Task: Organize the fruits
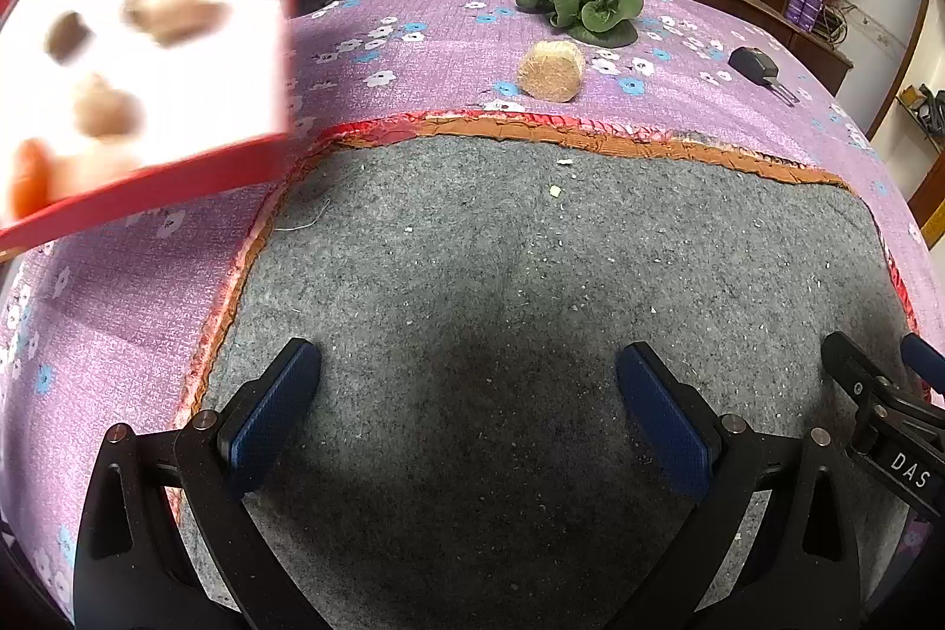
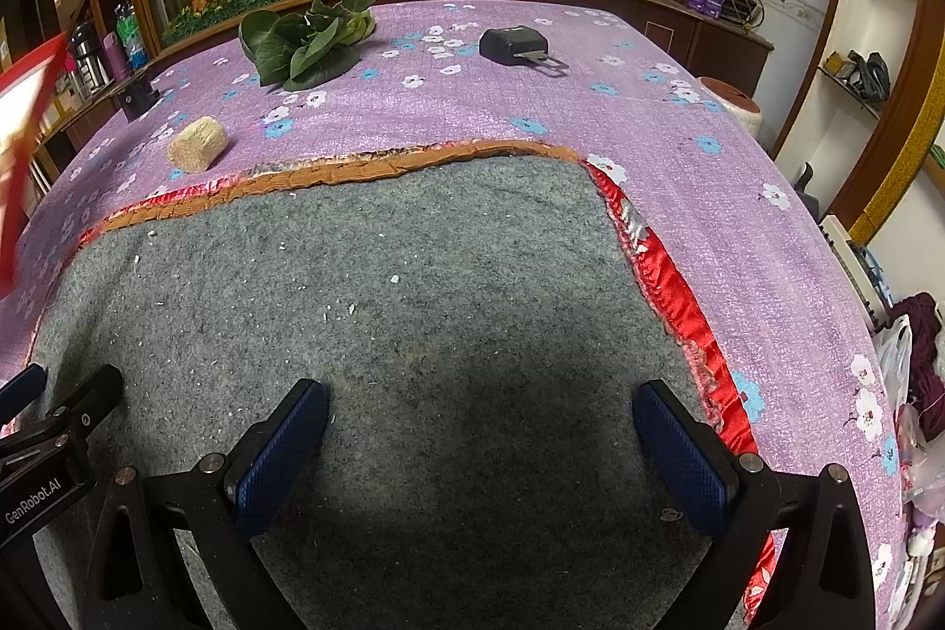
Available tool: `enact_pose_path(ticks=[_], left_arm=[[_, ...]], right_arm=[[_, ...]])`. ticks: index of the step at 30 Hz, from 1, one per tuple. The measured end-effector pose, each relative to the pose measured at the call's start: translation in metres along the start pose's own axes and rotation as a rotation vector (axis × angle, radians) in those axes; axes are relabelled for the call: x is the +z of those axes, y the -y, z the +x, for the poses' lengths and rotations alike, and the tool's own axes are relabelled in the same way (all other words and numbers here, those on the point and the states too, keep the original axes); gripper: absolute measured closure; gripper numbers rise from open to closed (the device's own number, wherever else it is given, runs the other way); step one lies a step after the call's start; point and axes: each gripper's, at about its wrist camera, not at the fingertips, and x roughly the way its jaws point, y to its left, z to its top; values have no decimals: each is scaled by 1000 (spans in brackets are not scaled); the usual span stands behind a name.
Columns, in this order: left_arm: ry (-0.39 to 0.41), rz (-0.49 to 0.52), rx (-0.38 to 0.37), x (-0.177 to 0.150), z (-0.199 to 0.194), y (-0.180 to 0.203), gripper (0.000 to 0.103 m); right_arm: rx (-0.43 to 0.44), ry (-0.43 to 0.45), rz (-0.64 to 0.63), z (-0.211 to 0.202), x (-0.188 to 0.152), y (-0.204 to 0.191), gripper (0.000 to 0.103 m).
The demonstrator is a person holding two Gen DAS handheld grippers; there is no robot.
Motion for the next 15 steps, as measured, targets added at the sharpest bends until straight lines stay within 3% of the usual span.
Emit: enact_pose_path(ticks=[15], left_arm=[[1, -1, 1, 0, 1, -2, 0]], right_arm=[[0, 0, 0, 1, 0, 0, 0]])
